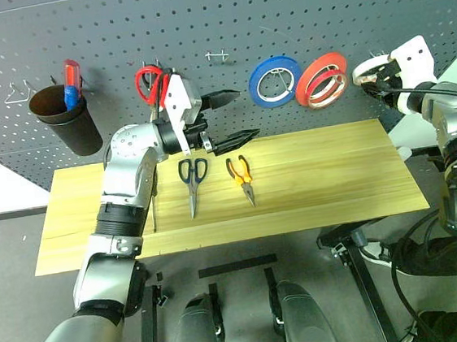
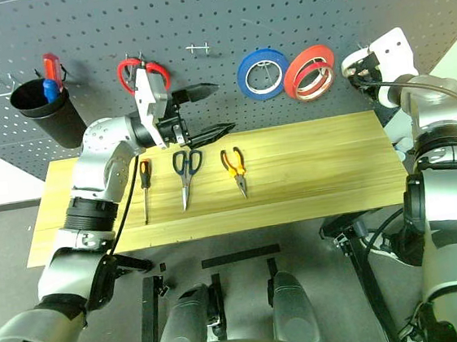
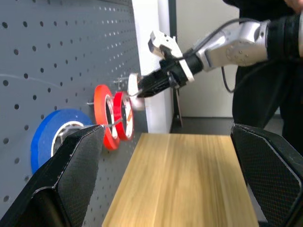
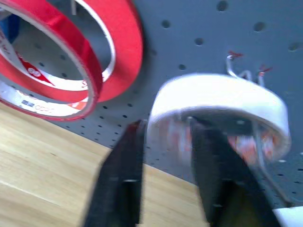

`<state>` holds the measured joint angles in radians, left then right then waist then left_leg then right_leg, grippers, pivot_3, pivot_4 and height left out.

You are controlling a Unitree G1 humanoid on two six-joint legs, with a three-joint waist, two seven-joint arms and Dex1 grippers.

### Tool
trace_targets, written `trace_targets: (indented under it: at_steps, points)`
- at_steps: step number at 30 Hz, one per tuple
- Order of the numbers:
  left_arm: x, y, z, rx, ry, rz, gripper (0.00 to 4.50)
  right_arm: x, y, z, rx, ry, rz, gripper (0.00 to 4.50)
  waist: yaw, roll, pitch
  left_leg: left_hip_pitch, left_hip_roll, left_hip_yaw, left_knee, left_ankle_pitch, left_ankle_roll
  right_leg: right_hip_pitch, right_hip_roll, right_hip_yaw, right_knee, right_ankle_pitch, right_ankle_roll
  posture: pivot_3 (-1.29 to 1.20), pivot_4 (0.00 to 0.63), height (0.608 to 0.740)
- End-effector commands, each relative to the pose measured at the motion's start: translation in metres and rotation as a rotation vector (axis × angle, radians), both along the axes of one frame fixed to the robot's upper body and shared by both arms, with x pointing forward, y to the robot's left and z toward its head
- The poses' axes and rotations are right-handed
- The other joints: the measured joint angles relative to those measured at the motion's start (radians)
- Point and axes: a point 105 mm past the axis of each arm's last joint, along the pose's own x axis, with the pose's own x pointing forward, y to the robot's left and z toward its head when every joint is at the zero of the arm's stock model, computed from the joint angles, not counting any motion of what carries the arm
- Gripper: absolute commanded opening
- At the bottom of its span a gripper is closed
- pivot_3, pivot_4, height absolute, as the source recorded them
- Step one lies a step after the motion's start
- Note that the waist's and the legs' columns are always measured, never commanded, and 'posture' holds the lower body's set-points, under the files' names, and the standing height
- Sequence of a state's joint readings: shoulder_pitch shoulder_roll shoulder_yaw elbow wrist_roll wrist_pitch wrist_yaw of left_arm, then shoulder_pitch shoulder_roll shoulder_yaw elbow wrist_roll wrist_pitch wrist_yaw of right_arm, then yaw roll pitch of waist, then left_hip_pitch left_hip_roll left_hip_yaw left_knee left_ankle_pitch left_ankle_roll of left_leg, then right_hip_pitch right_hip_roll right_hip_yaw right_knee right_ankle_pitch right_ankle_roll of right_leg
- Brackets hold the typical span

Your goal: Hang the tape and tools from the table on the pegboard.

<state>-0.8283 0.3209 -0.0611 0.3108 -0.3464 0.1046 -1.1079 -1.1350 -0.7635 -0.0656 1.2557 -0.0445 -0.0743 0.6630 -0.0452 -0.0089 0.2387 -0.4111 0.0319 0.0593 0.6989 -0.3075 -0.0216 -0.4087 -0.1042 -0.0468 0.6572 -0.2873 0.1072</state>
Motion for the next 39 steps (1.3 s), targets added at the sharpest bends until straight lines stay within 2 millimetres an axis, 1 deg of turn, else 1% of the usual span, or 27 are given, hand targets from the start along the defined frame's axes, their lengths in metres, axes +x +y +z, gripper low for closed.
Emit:
trace_targets:
  at_steps: [1, 5, 9, 12, 14, 17, 19, 20, 23, 25, 29, 33, 35, 37, 39]
  points:
    - [-0.007, 0.006, 0.010, -0.026, -0.035, 0.003, 4.50, -0.006, -0.005, 0.024, -0.011, -0.059, 0.040, 2.99, 0.000, 0.000, 0.000, 0.000, 0.000, 0.000, 0.000, 0.000, 0.000, 0.000, 0.000, 0.000, 0.002, 0.000, 0.000, -0.03, 0.122, 0.732]
    - [-0.012, 0.008, 0.007, -0.030, -0.020, 0.001, 4.50, -0.017, -0.001, 0.022, -0.022, 0.002, 0.159, 2.99, 0.004, 0.000, 0.000, 0.000, 0.000, 0.000, 0.000, 0.000, 0.000, 0.000, 0.000, 0.000, 0.002, 0.000, 0.000, -0.03, 0.121, 0.732]
    - [-0.012, 0.012, 0.003, -0.027, 0.006, 0.033, 4.50, -0.037, 0.008, 0.008, -0.011, 0.138, 0.296, 2.99, 0.005, 0.000, 0.000, 0.000, 0.000, -0.001, 0.001, 0.000, 0.000, 0.000, 0.000, 0.000, 0.003, 0.000, 0.000, -0.04, 0.120, 0.732]
    - [-0.010, 0.020, 0.000, -0.020, 0.026, 0.072, 4.50, -0.051, 0.022, 0.000, 0.053, 0.196, 0.350, 2.99, 0.004, 0.000, 0.000, 0.000, 0.000, -0.001, 0.001, 0.000, 0.000, 0.000, 0.000, 0.000, 0.004, 0.000, 0.000, -0.05, 0.121, 0.732]
    - [-0.013, 0.026, -0.009, 0.023, 0.046, 0.081, 4.50, -0.058, 0.037, -0.015, 0.121, 0.267, 0.358, 2.99, 0.001, 0.002, -0.002, 0.000, 0.000, -0.001, 0.002, 0.000, 0.000, 0.000, 0.000, 0.000, 0.005, 0.000, 0.000, -0.06, 0.122, 0.732]
    - [-0.015, 0.038, -0.024, 0.090, 0.080, 0.113, 4.50, -0.069, 0.063, -0.038, 0.183, 0.373, 0.378, 3.55, -0.001, 0.005, -0.006, 0.002, 0.001, -0.001, 0.001, 0.000, 0.000, 0.000, 0.001, 0.001, 0.006, 0.000, 0.000, -0.07, 0.126, 0.732]
    - [-0.013, 0.046, -0.033, 0.121, 0.097, 0.149, 4.50, -0.074, 0.078, -0.048, 0.185, 0.411, 0.385, 4.10, 0.001, 0.006, -0.007, 0.002, 0.001, -0.001, 0.002, 0.001, -0.001, 0.000, 0.001, 0.001, 0.006, 0.000, 0.000, -0.07, 0.128, 0.732]
    - [-0.012, 0.048, -0.035, 0.131, 0.103, 0.161, 4.50, -0.076, 0.082, -0.051, 0.186, 0.422, 0.386, 4.48, 0.002, 0.007, -0.007, 0.002, 0.000, -0.001, 0.003, 0.001, -0.001, 0.000, 0.001, 0.001, 0.006, 0.000, 0.000, -0.08, 0.129, 0.732]
    - [-0.012, 0.060, -0.046, 0.165, 0.129, 0.194, 4.50, -0.075, 0.100, -0.062, 0.212, 0.487, 0.361, 4.48, 0.004, 0.006, -0.008, 0.002, 0.000, -0.001, 0.005, 0.001, -0.002, 0.000, 0.000, 0.002, 0.006, 0.000, 0.000, -0.08, 0.132, 0.732]
    - [-0.014, 0.068, -0.052, 0.183, 0.145, 0.211, 4.50, -0.071, 0.112, -0.069, 0.222, 0.517, 0.337, 4.48, 0.003, 0.005, -0.009, 0.002, 0.000, -0.001, 0.005, 0.001, -0.002, 0.000, 0.000, 0.002, 0.006, 0.000, 0.000, -0.07, 0.139, 0.732]
    - [-0.018, 0.084, -0.060, 0.221, 0.153, 0.237, 4.50, -0.060, 0.132, -0.073, 0.251, 0.555, 0.283, 4.48, 0.001, 0.004, -0.009, 0.002, 0.000, -0.001, 0.004, 0.001, -0.002, 0.000, 0.001, 0.002, 0.007, 0.000, 0.000, -0.07, 0.145, 0.732]
    - [-0.023, 0.098, -0.058, 0.233, 0.129, 0.246, 4.50, -0.055, 0.159, -0.072, 0.259, 0.565, 0.334, 4.48, 0.001, 0.004, -0.009, 0.002, 0.000, -0.001, 0.003, 0.001, -0.002, -0.001, 0.001, 0.002, 0.007, 0.000, 0.000, -0.05, 0.157, 0.732]
    - [-0.029, 0.105, -0.054, 0.218, 0.137, 0.234, 4.50, -0.048, 0.170, -0.073, 0.260, 0.564, 0.334, 4.48, 0.002, 0.004, -0.009, 0.002, 0.000, -0.001, 0.003, 0.001, -0.001, -0.001, 0.001, 0.002, 0.007, 0.000, 0.000, -0.04, 0.164, 0.732]
    - [-0.036, 0.112, -0.048, 0.200, 0.142, 0.206, 4.50, -0.042, 0.182, -0.070, 0.266, 0.561, 0.345, 4.48, 0.002, 0.004, -0.009, 0.002, 0.000, -0.001, 0.002, 0.001, -0.001, -0.001, 0.000, 0.002, 0.008, 0.000, 0.000, -0.03, 0.173, 0.732]
    - [-0.045, 0.118, -0.038, 0.153, 0.158, 0.169, 4.50, -0.038, 0.193, -0.069, 0.269, 0.567, 0.363, 4.48, 0.002, 0.004, -0.009, 0.002, 0.000, -0.001, 0.002, 0.001, -0.001, -0.001, 0.000, 0.002, 0.008, 0.000, 0.000, -0.03, 0.180, 0.732]
